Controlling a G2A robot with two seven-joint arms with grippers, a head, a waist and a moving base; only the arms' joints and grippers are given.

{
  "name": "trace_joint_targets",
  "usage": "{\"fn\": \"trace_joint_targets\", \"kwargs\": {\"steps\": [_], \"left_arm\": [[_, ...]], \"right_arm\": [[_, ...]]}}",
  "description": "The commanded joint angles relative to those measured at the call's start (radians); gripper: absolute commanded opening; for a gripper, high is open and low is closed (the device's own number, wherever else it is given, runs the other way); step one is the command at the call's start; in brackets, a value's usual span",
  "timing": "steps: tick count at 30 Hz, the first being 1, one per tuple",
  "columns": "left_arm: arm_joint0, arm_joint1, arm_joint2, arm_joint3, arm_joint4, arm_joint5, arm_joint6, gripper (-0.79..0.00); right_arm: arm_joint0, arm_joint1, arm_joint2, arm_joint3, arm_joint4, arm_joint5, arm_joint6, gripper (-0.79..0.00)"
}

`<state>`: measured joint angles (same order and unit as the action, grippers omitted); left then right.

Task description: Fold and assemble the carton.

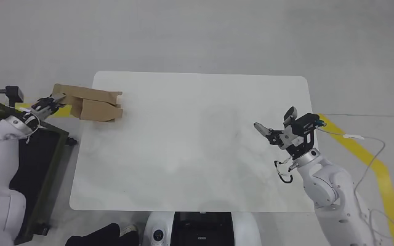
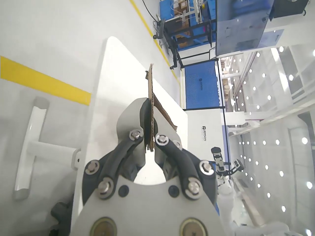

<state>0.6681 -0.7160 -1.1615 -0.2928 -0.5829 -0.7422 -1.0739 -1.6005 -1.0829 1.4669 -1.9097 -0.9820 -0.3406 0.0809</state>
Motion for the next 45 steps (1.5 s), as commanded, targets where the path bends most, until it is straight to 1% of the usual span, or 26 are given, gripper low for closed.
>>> {"fn": "trace_joint_targets", "kwargs": {"steps": [1,4,8,13,16,24,28,30,32,45], "left_arm": [[-0.012,-0.004,0.005,-0.033,0.018,0.006,0.005,-0.785],[-0.020,-0.017,0.013,-0.088,0.021,0.014,-0.006,-0.785],[-0.024,-0.040,0.031,-0.171,0.008,0.040,-0.016,-0.785],[-0.024,-0.069,0.059,-0.279,-0.020,0.075,-0.055,-0.785],[-0.024,-0.084,0.076,-0.334,-0.018,0.088,-0.040,-0.785],[0.003,-0.128,0.144,-0.491,0.016,0.124,0.051,-0.785],[0.027,-0.145,0.170,-0.578,0.036,0.113,0.086,-0.785],[0.044,-0.150,0.179,-0.613,0.037,0.104,0.087,-0.785],[0.061,-0.154,0.185,-0.634,0.043,0.099,0.089,-0.785],[0.061,-0.154,0.185,-0.634,0.043,0.099,0.089,-0.785]], "right_arm": [[0.000,0.000,0.000,0.000,0.000,0.000,0.000,0.000],[0.000,0.000,0.000,0.000,0.000,0.000,0.000,0.000],[0.000,0.000,0.000,0.000,0.000,0.000,0.000,0.000],[0.000,0.000,0.000,0.000,0.000,0.000,0.000,0.000],[0.000,0.000,0.000,0.000,0.000,0.000,0.000,0.000],[0.000,0.000,0.000,0.000,0.000,0.000,0.000,0.000],[0.000,0.000,0.000,0.000,0.000,0.000,0.000,0.000],[0.000,0.000,0.000,0.000,0.000,0.000,0.000,0.000],[0.000,0.000,0.000,0.000,0.000,0.000,0.000,0.000],[0.000,0.000,0.000,0.000,0.000,0.000,0.000,0.000]]}}
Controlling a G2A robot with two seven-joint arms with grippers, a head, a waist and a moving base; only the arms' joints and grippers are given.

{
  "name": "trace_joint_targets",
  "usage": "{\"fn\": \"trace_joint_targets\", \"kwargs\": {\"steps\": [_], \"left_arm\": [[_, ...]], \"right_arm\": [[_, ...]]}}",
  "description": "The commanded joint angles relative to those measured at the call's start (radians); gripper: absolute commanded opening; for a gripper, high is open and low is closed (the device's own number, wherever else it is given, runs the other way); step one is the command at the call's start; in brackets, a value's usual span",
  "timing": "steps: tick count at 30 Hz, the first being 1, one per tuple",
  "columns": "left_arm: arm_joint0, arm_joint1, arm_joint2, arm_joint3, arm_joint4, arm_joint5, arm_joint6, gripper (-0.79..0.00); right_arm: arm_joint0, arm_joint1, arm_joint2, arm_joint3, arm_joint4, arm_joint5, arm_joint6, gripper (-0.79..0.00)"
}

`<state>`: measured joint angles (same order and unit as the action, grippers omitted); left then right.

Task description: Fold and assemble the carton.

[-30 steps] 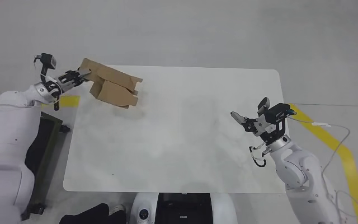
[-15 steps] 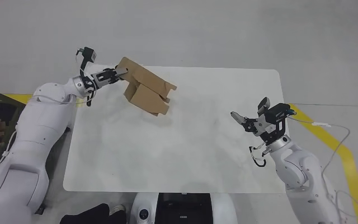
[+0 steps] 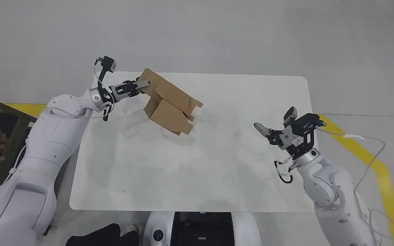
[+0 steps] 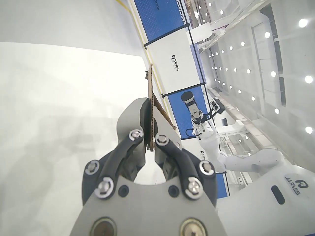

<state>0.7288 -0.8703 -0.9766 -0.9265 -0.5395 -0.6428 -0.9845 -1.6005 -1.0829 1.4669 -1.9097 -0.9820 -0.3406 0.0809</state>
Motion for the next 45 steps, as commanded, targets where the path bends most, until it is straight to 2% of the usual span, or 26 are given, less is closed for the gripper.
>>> {"fn": "trace_joint_targets", "kwargs": {"steps": [1,10,14,21,29,33,36,45], "left_arm": [[0.000,0.000,0.000,0.000,0.000,0.000,0.000,-0.785],[0.033,0.006,-0.020,-0.045,0.058,0.040,0.035,-0.785],[0.004,-0.009,0.011,-0.096,0.065,0.080,-0.033,-0.785],[-0.122,-0.077,0.141,-0.089,0.085,0.118,-0.143,-0.785],[-0.248,-0.177,0.279,0.013,0.042,0.088,-0.218,-0.785],[-0.290,-0.225,0.324,0.078,-0.001,0.069,-0.260,-0.785],[-0.309,-0.254,0.347,0.105,-0.051,0.088,-0.280,-0.785],[-0.309,-0.254,0.347,0.105,-0.051,0.088,-0.280,-0.785]], "right_arm": [[0.000,0.000,0.000,0.000,0.000,0.000,0.000,0.000],[0.000,0.000,0.000,0.000,0.000,0.000,0.000,0.000],[0.000,0.000,0.000,0.000,0.000,0.000,0.000,0.000],[0.000,0.000,0.000,0.000,0.000,0.000,0.000,0.000],[0.000,0.000,0.000,0.000,0.000,0.000,0.000,0.000],[0.000,0.000,0.000,0.000,0.000,0.000,0.000,0.000],[0.000,0.000,0.000,0.000,0.000,0.000,0.000,0.000],[0.000,0.000,0.000,0.000,0.000,0.000,0.000,0.000]]}}
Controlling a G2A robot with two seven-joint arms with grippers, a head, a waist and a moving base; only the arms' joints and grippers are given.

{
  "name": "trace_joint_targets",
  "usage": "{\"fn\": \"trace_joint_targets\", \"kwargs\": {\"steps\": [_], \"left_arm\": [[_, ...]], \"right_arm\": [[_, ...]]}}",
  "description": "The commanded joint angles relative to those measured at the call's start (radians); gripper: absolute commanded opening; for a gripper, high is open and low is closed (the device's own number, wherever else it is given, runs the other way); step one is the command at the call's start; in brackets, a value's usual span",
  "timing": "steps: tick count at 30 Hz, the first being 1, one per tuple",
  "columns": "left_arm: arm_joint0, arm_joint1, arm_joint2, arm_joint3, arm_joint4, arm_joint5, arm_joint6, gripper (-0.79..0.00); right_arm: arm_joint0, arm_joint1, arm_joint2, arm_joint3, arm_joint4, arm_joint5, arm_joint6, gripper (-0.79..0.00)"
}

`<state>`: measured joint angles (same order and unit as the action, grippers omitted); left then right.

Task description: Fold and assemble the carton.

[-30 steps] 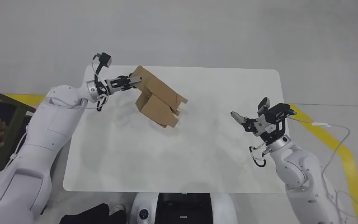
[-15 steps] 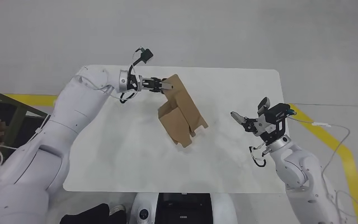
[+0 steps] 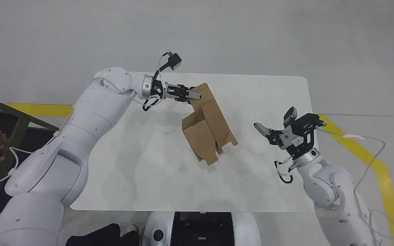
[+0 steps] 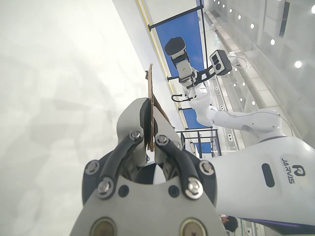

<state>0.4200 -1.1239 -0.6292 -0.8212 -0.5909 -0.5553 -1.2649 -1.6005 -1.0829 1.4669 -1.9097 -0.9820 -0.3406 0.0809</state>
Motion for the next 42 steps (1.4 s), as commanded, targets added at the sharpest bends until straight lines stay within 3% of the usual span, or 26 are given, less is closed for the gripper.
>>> {"fn": "trace_joint_targets", "kwargs": {"steps": [1,13,18,21,27,34,42], "left_arm": [[0.000,0.000,0.000,0.000,0.000,0.000,0.000,-0.785],[0.000,0.000,0.000,0.000,0.000,0.000,0.000,-0.785],[0.000,0.000,0.000,0.000,0.000,0.000,0.000,-0.785],[0.000,0.000,0.000,0.000,0.000,0.000,0.000,-0.785],[0.000,0.000,0.000,0.000,0.000,0.000,0.000,-0.785],[0.000,0.000,0.000,0.000,0.000,0.000,0.000,-0.785],[0.000,0.000,0.000,0.000,0.000,0.000,0.000,-0.785]], "right_arm": [[0.000,0.000,0.000,0.000,0.000,0.000,0.000,0.000],[-0.001,-0.001,-0.003,0.001,0.022,-0.013,0.002,0.000],[0.004,0.002,-0.007,-0.009,0.057,-0.061,0.083,0.000],[0.025,0.004,-0.024,0.008,0.203,-0.145,0.194,0.000],[0.103,0.008,-0.063,0.114,0.635,-0.285,0.413,0.000],[0.180,0.015,-0.108,0.212,1.052,-0.233,0.670,0.000],[0.289,0.010,-0.169,0.368,1.373,-0.161,0.868,0.000]]}}
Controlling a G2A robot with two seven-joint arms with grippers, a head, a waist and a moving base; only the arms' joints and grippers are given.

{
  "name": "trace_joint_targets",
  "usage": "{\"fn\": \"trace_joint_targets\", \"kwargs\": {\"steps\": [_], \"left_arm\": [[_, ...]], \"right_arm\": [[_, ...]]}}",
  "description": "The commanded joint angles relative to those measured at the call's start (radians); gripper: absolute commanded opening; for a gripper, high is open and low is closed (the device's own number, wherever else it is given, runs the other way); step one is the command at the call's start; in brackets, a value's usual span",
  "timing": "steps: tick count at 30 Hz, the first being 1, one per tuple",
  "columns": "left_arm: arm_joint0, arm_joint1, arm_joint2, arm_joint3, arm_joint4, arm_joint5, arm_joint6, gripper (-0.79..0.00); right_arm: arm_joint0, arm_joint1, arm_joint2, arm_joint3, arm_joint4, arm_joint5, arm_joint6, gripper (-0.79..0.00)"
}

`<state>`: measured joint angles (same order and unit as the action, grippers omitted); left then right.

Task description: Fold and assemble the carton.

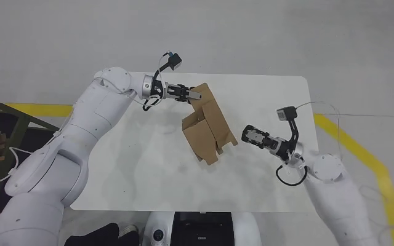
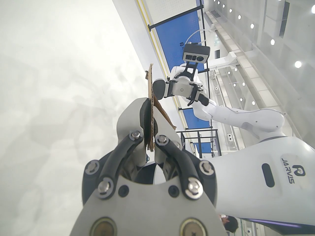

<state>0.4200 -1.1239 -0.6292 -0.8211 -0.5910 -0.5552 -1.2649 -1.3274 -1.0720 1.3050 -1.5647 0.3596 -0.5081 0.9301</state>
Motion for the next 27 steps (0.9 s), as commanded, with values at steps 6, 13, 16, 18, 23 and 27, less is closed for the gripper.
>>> {"fn": "trace_joint_targets", "kwargs": {"steps": [6,13,16,18,23,27], "left_arm": [[0.000,0.000,0.000,0.000,0.000,0.000,0.000,-0.785],[0.000,0.000,0.000,0.000,0.000,0.000,0.000,-0.785],[0.000,0.000,0.000,0.000,0.000,0.000,0.000,-0.785],[0.007,0.000,-0.001,-0.007,0.004,0.006,0.013,-0.785],[0.037,0.005,-0.015,-0.062,0.013,0.040,-0.004,-0.785],[0.054,0.002,-0.016,-0.085,0.011,0.058,-0.042,-0.785]], "right_arm": [[0.049,-0.005,-0.025,0.065,0.075,0.009,0.045,0.000],[0.049,-0.005,-0.025,0.065,0.075,0.009,0.045,0.000],[0.049,-0.005,-0.025,0.065,0.075,0.009,0.045,0.000],[0.050,-0.005,-0.033,0.059,0.058,0.039,0.044,0.000],[0.093,-0.005,-0.041,0.099,0.014,0.088,0.050,0.000],[0.147,-0.008,-0.056,0.167,0.062,0.102,0.114,0.000]]}}
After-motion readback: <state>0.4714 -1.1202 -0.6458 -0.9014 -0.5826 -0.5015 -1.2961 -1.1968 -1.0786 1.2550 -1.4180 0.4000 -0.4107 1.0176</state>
